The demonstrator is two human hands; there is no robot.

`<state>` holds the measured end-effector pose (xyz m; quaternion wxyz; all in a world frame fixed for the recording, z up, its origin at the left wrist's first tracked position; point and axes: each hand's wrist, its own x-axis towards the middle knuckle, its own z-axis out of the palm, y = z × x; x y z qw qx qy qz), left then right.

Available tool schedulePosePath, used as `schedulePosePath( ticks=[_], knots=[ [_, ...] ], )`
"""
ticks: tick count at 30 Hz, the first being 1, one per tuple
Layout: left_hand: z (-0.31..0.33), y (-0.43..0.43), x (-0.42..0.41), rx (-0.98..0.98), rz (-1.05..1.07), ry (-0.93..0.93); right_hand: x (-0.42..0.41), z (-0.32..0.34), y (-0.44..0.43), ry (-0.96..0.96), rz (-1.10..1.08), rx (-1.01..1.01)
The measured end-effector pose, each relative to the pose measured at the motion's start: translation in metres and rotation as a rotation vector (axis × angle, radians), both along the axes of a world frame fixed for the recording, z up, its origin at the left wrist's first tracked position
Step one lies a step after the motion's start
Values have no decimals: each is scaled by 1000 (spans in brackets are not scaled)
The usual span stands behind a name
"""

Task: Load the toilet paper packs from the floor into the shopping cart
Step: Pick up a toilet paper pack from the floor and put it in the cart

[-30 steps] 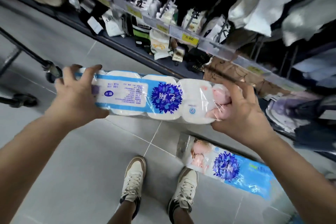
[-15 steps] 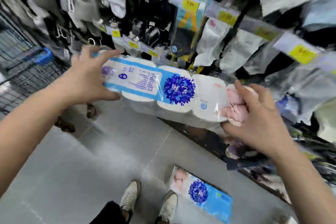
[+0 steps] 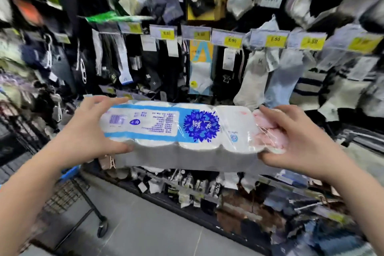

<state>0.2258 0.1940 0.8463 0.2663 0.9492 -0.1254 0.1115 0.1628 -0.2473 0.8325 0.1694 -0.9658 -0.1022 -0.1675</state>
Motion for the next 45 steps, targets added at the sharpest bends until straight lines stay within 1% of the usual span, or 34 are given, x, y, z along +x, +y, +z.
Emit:
schedulePosePath(
  ticks=[3,6,14,19,24,30,35,41,45],
  knots=[
    [12,8,-4,-16,-21,-44,-4,9,6,-21,19,35],
    [16,14,-7,-36,-30,-75,-3,15,14,-13,35,26],
    [11,40,-15,-67,9,-69,20,20,32,-25,98,31],
    [12,48,-33,-63,95,-77,36,13,44,-36,186,66],
    [4,63,-78,-61,265,-45,60,7,69,-11,335,72],
    [-2,96,-147,-32,495,-21,89,-13,130,13,570,116],
    [-6,129,-207,2,663,-44,96,-21,197,35,747,132],
    [0,184,-265,41,803,-46,87,-17,291,58,878,137],
    [-3,228,-293,16,874,-50,80,-13,352,58,936,134]
  ],
)
